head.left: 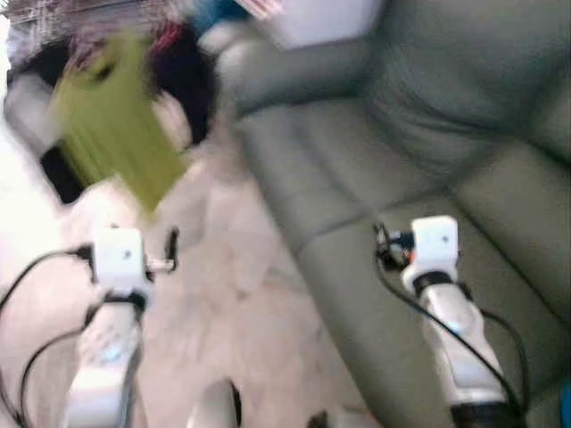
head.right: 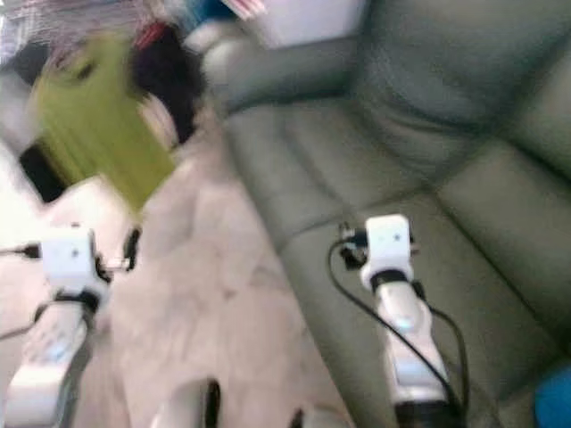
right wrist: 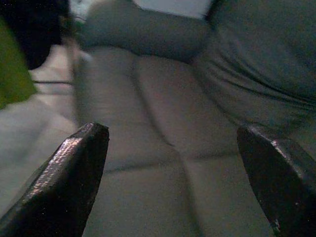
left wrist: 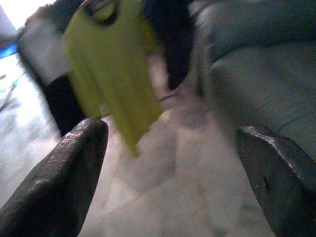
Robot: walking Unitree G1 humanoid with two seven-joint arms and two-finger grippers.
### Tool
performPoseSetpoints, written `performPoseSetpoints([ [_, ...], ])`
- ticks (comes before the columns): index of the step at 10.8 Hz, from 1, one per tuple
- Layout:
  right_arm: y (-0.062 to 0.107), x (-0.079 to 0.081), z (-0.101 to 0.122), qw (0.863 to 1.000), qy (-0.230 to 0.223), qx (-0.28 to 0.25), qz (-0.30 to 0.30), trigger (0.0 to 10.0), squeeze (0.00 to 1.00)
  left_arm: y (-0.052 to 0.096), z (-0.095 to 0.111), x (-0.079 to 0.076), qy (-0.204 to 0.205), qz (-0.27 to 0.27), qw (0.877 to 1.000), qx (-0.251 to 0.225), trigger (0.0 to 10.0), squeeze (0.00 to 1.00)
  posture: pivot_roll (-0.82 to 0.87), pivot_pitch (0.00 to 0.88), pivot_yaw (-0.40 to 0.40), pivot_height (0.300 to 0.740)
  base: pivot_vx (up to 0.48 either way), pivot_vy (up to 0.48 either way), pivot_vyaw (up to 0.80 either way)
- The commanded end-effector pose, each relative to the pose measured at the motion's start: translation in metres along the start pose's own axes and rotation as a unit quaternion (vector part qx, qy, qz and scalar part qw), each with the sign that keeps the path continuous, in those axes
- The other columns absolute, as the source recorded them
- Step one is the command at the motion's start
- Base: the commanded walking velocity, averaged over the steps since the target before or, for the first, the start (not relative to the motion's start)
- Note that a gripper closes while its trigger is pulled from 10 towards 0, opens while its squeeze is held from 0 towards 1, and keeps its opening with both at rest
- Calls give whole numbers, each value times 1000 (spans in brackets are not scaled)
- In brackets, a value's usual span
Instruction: Hang hanger
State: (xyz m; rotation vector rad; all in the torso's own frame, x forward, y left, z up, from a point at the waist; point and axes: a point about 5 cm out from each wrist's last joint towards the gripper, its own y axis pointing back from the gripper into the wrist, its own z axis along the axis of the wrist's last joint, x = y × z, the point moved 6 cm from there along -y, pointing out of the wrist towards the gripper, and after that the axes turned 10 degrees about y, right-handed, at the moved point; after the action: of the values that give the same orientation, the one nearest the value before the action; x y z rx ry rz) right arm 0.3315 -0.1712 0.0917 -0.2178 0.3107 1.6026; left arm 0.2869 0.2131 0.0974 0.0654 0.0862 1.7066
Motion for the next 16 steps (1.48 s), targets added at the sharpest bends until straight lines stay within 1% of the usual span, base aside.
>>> performPoseSetpoints([
  [1,9,1,-11,1000,-4,15,1,10000,0,4,-4,-2,-1,-4,1000,5,10000,0,-6,121,-47,740,0,0,800],
  [2,16,4,-17,1000,-21,22,2,10000,0,7,-8,-2,0,-5,1000,13,10000,0,-7,118,-45,740,0,0,800],
  [4,23,7,-21,999,-42,28,5,10000,0,6,-8,-2,0,-6,1000,14,10000,0,-11,121,-47,740,0,480,0],
  [6,20,5,-20,999,-47,27,-2,10000,0,0,-4,-1,-6,-4,1000,6,10000,0,-10,120,-45,740,0,480,0],
  [8,17,3,-17,999,-49,21,-8,10000,0,-1,0,-3,-6,-7,1000,1,10000,0,-7,116,-44,740,0,480,0],
  [10,16,3,-17,999,-47,20,-11,10000,0,0,-3,-8,3,-16,1000,7,10000,0,-9,115,-42,740,0,480,0],
  [12,15,1,-17,999,-46,20,-17,10000,0,-4,3,-16,3,-38,999,-6,10000,0,-10,111,-40,740,0,476,0],
  [14,13,0,-16,999,-44,19,-20,10000,0,-5,4,-18,10,-42,999,-6,10000,0,-10,109,-40,740,0,463,0],
  [15,13,0,-17,999,-44,20,-21,10000,0,-4,5,-18,10,-39,999,-8,10000,0,-13,112,-41,740,0,356,0],
  [16,13,1,-16,999,-43,19,-22,10000,0,-2,5,-25,13,-50,999,-11,10000,0,-17,116,-39,740,0,0,0],
])
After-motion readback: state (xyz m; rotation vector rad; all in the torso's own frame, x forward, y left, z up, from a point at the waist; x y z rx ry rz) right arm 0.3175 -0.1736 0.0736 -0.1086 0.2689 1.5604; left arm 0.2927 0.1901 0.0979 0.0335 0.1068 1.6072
